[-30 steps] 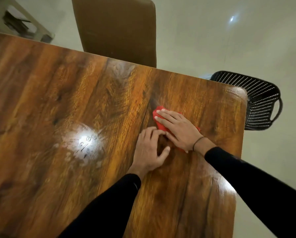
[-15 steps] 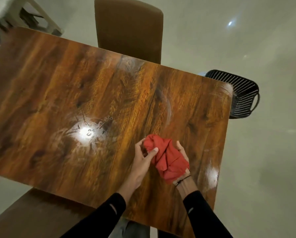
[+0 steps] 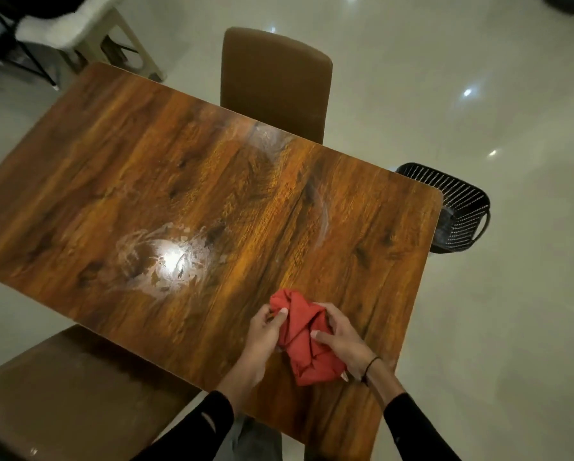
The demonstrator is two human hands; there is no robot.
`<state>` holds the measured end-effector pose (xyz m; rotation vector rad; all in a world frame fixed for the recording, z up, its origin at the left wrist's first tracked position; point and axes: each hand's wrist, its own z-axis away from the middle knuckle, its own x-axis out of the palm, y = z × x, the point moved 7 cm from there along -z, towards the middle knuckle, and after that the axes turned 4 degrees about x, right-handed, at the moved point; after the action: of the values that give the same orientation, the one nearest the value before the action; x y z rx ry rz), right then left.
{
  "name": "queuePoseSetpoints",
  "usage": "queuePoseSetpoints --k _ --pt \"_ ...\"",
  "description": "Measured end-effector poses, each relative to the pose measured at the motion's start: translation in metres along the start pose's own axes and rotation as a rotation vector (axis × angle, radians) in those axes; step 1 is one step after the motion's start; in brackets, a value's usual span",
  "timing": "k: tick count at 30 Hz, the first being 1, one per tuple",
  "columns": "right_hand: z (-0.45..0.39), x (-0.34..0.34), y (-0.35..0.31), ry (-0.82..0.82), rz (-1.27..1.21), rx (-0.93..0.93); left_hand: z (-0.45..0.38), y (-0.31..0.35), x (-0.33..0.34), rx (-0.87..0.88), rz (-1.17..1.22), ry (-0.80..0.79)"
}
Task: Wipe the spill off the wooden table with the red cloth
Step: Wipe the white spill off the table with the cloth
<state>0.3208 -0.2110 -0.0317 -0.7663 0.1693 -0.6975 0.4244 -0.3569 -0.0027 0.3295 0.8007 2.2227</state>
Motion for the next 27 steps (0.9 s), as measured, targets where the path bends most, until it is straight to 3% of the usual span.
queuePoseSetpoints --k 5,9,12,15,17,21,24,27 --pt "0.010 -0.019 0.001 0.162 0.365 -0.112 0.020 -0.036 0.016 -0.107 0.169 0.059" --pt "0.004 -0.025 -0.007 0.303 0.610 -0.101 0.026 -0.061 0.024 -0.093 0.241 0.091" --pt "-0.014 -0.024 -0.015 0.261 0.689 -0.123 0.023 -0.075 0.020 -0.044 0.236 0.156" --pt "-0.028 -0.027 -0.028 0.420 0.906 -0.245 0.013 -0.080 0.003 0.050 0.181 0.297" --pt "-0.030 -0.025 -0.033 0.515 1.048 -0.387 0.005 -0.078 -0.015 0.192 0.019 0.392" --pt "-0.034 0.000 0.004 0.213 1.543 -0.683 -0.012 -0.078 -0.040 0.425 -0.420 0.470" --pt "-0.052 -0.001 0.022 0.104 1.637 -0.729 -0.026 -0.077 -0.047 0.517 -0.639 0.487" --pt "-0.071 0.014 0.022 -0.001 1.680 -0.820 -0.041 -0.068 -0.056 0.561 -0.685 0.545"
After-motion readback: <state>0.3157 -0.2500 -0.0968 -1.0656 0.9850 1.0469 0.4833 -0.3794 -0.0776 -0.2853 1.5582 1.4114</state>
